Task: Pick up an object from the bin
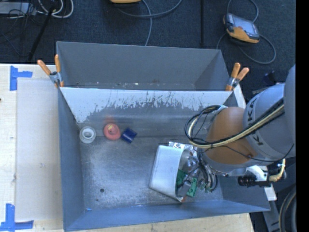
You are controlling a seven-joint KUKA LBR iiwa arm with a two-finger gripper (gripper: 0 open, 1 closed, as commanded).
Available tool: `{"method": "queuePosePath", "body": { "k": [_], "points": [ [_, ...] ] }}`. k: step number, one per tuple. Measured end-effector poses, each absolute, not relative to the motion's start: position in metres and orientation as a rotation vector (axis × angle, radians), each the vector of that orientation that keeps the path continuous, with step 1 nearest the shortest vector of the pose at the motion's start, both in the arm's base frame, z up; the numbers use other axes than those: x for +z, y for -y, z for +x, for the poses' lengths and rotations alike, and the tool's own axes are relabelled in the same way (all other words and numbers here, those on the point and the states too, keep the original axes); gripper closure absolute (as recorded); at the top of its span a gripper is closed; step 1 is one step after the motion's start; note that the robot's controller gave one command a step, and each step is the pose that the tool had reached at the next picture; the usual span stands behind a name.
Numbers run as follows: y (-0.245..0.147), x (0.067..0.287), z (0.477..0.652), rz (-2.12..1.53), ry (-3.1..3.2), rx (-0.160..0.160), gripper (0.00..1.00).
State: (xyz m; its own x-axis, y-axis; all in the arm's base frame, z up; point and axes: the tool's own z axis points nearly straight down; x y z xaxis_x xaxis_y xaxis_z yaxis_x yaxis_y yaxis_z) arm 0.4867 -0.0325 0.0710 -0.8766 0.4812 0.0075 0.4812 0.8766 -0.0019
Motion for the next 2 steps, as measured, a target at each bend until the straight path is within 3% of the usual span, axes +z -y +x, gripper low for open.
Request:
{"method": "queuePosePath", "body": {
  "k": [1, 2],
  "points": [
    [0.0329, 0.1433, 0.4884, -0.775, 3.05, -0.001, 1.0],
    [0.0336, 0.1522, 0.4885, -0.765, 3.047, 0.001, 1.0]
  ]
}}
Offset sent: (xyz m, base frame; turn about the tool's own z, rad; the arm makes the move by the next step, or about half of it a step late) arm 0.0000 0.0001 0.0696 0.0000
